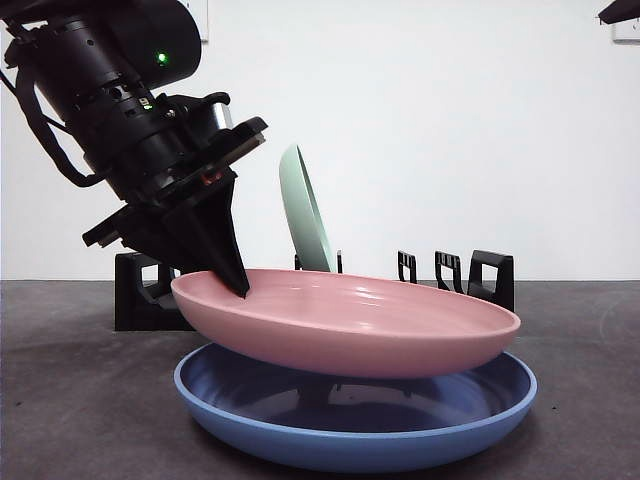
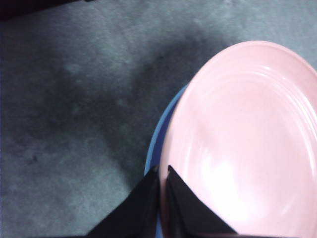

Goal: Place the plate

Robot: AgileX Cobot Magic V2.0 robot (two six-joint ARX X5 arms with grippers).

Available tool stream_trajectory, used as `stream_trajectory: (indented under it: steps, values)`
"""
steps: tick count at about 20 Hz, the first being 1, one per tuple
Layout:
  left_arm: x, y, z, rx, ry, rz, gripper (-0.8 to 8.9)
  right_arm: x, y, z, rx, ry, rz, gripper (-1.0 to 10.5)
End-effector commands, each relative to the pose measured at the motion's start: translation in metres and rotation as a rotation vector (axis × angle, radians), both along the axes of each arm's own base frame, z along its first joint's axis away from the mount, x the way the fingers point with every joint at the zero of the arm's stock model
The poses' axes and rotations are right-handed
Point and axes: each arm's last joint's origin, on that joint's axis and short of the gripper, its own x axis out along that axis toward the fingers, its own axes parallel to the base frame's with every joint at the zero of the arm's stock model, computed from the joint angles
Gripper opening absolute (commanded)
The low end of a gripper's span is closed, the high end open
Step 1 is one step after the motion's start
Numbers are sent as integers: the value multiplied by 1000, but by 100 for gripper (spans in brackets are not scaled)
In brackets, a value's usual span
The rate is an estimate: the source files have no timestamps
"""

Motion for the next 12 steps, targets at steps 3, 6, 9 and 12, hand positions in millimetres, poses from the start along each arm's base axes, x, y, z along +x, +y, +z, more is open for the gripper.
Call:
stream_trajectory:
  steps: [3,6,9,12]
  values:
    - [-1,-9,-1,-8,-2,-15,6,2,1,1,2,-5,2,443]
    - [-6,-16,-1,15,-5,-31,7,2,1,1,2,-4,2,442]
    - [-9,-20,-2,56,-33,-21,29,2,1,1,3,-3,2,442]
    - [-10,-21,-2,55,-33,-25,111,2,1,1,4,-1,1,443]
